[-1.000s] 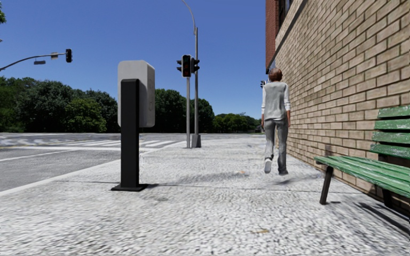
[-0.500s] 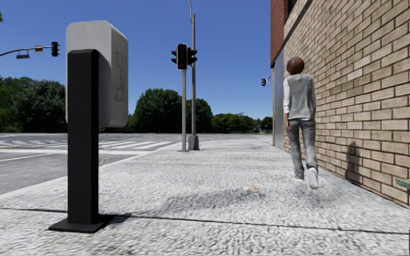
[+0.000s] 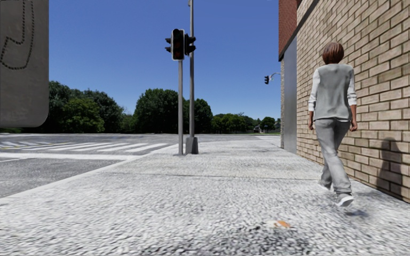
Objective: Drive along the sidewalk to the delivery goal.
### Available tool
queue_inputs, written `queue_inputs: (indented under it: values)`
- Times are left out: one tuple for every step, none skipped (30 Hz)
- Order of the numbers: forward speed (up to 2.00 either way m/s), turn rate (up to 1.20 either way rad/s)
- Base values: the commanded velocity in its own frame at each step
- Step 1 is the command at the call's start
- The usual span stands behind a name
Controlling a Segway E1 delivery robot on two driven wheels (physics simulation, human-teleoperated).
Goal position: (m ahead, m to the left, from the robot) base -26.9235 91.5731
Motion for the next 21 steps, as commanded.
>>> queue_inputs:
  values:
    - [2.00, 0.00]
    - [2.00, 0.00]
    - [2.00, -0.01]
    - [2.00, -0.13]
    - [2.00, -0.20]
    - [2.00, -0.23]
    - [2.00, -0.23]
    - [2.00, -0.23]
    - [2.00, -0.24]
    - [2.00, -0.24]
    - [2.00, -0.24]
    - [2.00, -0.24]
    - [2.00, -0.24]
    - [2.00, -0.24]
    - [2.00, -0.24]
    - [2.00, -0.24]
    - [2.00, -0.24]
    - [2.00, -0.24]
    - [2.00, -0.24]
    - [2.00, -0.24]
    - [2.00, -0.24]
